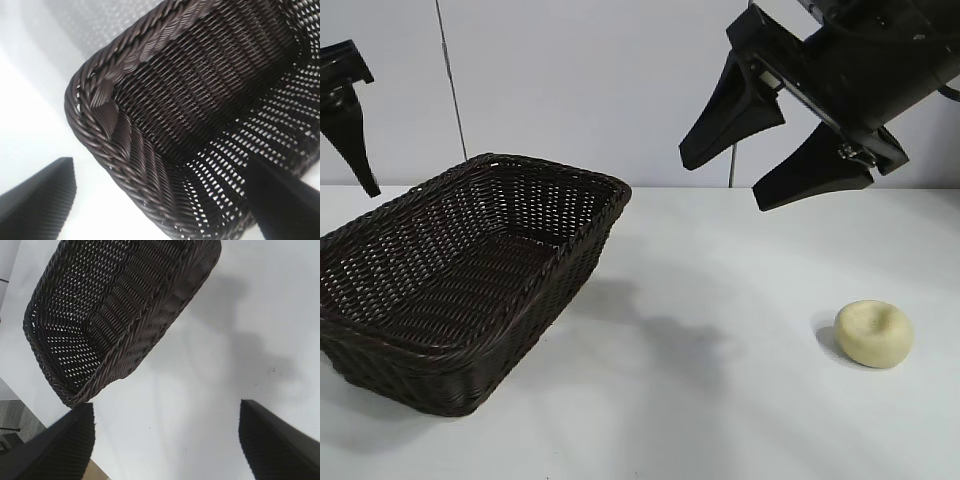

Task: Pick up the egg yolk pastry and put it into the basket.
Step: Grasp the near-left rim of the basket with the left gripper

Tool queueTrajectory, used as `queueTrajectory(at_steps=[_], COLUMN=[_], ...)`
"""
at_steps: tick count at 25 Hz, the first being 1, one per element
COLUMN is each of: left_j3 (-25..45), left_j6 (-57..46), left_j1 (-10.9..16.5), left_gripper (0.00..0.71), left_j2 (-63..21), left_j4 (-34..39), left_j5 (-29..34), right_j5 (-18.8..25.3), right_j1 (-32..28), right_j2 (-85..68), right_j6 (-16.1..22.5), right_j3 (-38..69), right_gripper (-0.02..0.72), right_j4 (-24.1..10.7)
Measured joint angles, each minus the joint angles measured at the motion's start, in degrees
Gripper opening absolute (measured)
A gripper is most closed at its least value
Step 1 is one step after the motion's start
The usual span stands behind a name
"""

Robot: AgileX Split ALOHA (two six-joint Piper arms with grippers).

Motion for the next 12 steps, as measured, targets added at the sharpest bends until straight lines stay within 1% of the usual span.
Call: queueTrajectory(at_steps=[3,7,12], left_j3=[0.13,1.35,6.09], left_j6=[-3.18,-6.85,-12.61], left_j1=[0.0,0.0,0.0], left_gripper=[0.658,0.658,0.658], left_j2=[2.58,3.29,3.42], left_j4=[0.0,0.07,0.07], left_j5=[0.22,-0.07,-4.57], right_j5=[-0.07,-0.07,-0.07], right_j1=[0.0,0.0,0.0], right_j2=[0.0,0.0,0.0], right_j6=[0.0,0.0,0.0], right_j3=[0.0,0.0,0.0], right_gripper=[0.571,0.571,0.571], right_j4=[0.0,0.0,-0.02])
